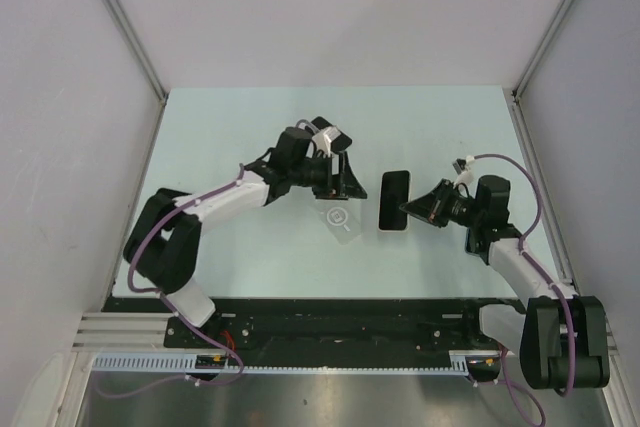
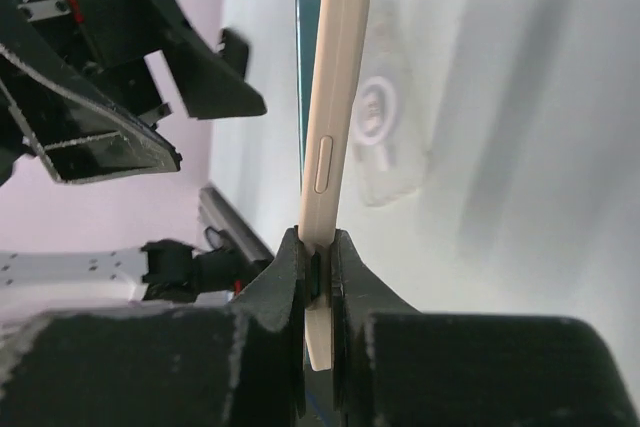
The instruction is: Put the phone into the phone case
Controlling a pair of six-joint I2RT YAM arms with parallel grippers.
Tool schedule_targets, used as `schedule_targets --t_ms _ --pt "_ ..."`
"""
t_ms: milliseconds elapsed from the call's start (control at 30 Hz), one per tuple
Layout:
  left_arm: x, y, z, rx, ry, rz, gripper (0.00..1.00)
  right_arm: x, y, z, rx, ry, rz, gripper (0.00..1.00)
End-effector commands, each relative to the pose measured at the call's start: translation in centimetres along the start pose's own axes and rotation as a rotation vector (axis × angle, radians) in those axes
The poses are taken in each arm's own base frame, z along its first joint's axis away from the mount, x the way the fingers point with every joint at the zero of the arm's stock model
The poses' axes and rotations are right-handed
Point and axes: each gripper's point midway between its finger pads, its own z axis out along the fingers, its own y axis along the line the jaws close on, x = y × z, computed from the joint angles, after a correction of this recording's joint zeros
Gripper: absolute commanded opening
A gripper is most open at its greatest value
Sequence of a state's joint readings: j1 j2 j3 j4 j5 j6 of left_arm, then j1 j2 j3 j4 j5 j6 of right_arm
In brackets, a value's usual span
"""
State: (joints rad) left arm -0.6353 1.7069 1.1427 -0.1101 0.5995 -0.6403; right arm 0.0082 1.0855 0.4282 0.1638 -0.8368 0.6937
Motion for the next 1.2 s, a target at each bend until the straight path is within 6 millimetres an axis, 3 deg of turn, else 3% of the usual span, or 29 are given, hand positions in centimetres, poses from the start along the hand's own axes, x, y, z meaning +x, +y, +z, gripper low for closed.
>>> schedule_targets --t_ms 0,33,167,333,633,767,800,867,900,1000,1167 --pt "0.3 -4.9 -2.7 0.235 -0.022 0.066 0.80 -0.9 8.2 -0.6 -0.271 0.003 -0.127 0.00" --pt "0.4 -5.3 -2.9 0.260 -0.027 0.078 0.80 -0.8 9.8 -0.8 -0.319 0.002 -0.140 0.00" --pt "0.4 -6.2 -3.3 0.304 -0.033 0.073 0.79 -0.5 12.9 -1.5 -0.418 0.000 -0.160 0.00" --pt "0.6 -7.5 -3.9 0.384 -0.043 0.067 0.75 -0.3 14.9 -2.3 -0.481 -0.024 -0.190 0.00" --pt "0.3 -10.3 -5.6 0.560 -0.088 0.082 0.65 1.0 14.0 -1.4 -0.485 0.038 -0.166 0.06" --pt "0.3 -10.8 -6.0 0.596 -0.091 0.072 0.43 1.7 13.4 -1.0 -0.484 0.078 -0.148 0.10" --pt "0.2 -10.7 -6.1 0.592 -0.098 0.070 0.31 1.9 13.2 -1.0 -0.478 0.086 -0.140 0.14" --pt "0.1 -10.4 -5.9 0.586 -0.096 0.064 0.22 2.2 12.8 -0.9 -0.468 0.101 -0.142 0.22" --pt "-0.1 -10.2 -5.9 0.581 -0.101 0.060 0.15 2.4 12.5 -0.8 -0.457 0.114 -0.134 0.33" --pt "-0.4 -9.6 -5.8 0.570 -0.103 0.047 0.02 3.4 12.0 -1.0 -0.451 0.153 -0.135 0.48" --pt "-1.3 -9.6 -6.2 0.563 -0.122 0.051 0.00 4.8 11.1 -1.4 -0.427 0.183 -0.141 0.53"
